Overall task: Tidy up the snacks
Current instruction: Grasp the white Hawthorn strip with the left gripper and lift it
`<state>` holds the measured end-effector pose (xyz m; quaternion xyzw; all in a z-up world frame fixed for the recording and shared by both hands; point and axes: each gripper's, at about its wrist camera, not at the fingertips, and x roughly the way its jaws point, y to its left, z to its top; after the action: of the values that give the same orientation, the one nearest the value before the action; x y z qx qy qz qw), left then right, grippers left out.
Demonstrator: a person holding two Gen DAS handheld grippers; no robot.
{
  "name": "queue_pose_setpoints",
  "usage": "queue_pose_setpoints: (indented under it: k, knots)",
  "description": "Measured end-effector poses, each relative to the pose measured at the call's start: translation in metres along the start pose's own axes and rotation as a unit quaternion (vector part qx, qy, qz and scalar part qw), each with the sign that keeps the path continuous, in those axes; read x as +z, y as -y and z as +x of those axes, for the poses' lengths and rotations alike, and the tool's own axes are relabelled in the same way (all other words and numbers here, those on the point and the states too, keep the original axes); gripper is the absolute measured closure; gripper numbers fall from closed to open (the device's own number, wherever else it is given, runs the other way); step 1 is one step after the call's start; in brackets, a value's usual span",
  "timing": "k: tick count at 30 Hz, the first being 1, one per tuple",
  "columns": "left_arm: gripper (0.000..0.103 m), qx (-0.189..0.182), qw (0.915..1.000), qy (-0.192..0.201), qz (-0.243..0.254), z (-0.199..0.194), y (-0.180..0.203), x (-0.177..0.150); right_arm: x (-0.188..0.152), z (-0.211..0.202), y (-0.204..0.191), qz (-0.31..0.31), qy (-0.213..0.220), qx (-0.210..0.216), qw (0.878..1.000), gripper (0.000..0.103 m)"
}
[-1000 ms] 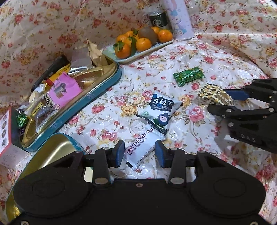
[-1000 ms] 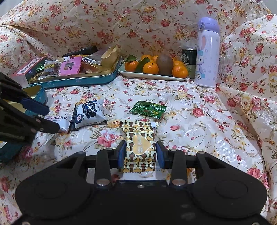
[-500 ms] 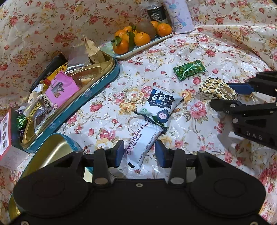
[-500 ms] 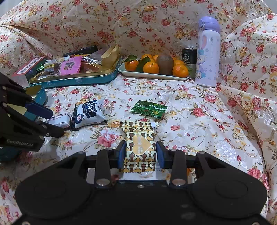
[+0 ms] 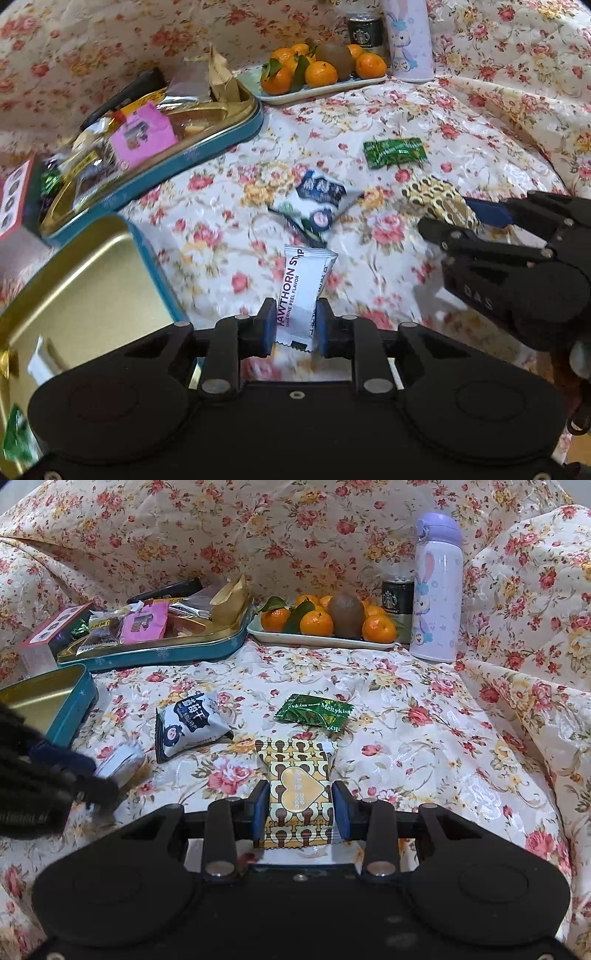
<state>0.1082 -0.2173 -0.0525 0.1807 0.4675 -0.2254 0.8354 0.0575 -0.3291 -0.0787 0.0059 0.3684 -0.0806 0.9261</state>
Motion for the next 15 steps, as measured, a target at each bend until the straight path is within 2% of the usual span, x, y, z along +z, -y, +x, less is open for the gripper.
queue_pose_setpoints:
  k: [6, 12, 15]
  knots:
    - [0.073, 0.005, 0.9999, -0.005, -0.013, -0.011, 0.01, -0.018, -0.009, -0.018, -0.005, 0.0, -0.014, 0.005, 1.0, 0.066]
    - [0.066, 0.014, 0.9998, 0.002, 0.014, -0.008, 0.018, -0.022, -0.025, -0.037, -0.013, 0.0, -0.026, 0.013, 1.0, 0.065]
    - [0.066, 0.007, 0.9998, -0.003, 0.017, -0.002, 0.018, -0.018, -0.027, -0.039, -0.016, -0.006, -0.024, 0.008, 1.0, 0.065]
